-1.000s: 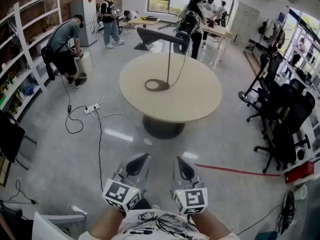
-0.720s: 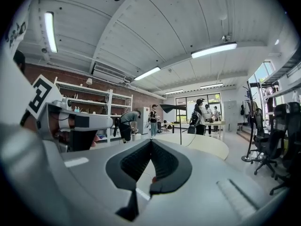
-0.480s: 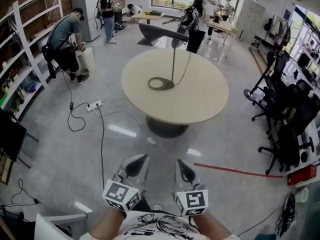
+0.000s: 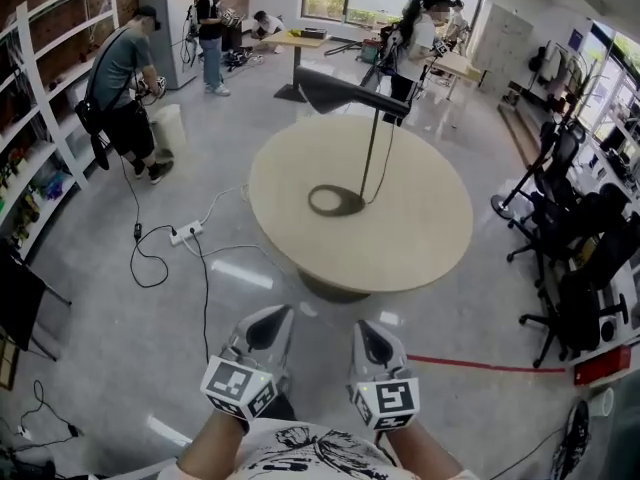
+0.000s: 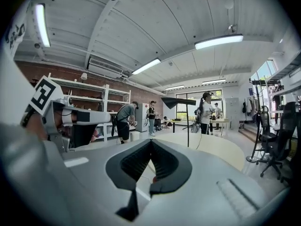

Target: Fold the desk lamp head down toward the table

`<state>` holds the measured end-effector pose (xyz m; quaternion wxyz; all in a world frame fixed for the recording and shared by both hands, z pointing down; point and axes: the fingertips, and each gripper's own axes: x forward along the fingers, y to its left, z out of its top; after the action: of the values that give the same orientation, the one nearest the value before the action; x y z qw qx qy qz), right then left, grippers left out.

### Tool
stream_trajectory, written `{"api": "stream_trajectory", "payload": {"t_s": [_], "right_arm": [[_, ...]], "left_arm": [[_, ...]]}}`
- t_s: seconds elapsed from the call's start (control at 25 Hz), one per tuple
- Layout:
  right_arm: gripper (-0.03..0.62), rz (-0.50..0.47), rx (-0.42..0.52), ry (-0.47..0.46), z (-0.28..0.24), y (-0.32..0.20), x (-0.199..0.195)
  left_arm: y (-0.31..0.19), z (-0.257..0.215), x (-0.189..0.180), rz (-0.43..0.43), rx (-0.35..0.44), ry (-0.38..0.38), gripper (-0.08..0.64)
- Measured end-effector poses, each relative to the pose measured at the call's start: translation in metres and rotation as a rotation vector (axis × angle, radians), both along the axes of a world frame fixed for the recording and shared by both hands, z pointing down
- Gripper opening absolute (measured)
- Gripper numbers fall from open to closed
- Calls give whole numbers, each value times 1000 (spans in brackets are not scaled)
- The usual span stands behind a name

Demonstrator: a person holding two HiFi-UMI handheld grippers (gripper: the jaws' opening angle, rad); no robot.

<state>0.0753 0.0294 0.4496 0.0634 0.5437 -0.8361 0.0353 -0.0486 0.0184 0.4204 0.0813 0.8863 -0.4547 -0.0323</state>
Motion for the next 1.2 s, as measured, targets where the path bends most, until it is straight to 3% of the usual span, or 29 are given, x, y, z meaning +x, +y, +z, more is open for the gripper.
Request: {"api": "stream_trajectory", "payload": {"t_s": [0.24,0.44,0.64,0.92,1.2], "right_arm": [[9,56,26,-7,-12,-81,-44],[9,123,15,-8,-13,-126,-54],[8,161,13,24,-14,-161,-47],[9,167,-28,15,5,-217,-19],[9,70,11,2,-14,-305,6]], "left_arm": [[-86,-18,-54,38,30,-12,6],[-132,-21,-66,77,9,1,6],[-167,-13,-62,107,-16,17,5],[-225,6,-41,79,-69,15,5],[-301,-23,-13,16,6,-13,5]]}}
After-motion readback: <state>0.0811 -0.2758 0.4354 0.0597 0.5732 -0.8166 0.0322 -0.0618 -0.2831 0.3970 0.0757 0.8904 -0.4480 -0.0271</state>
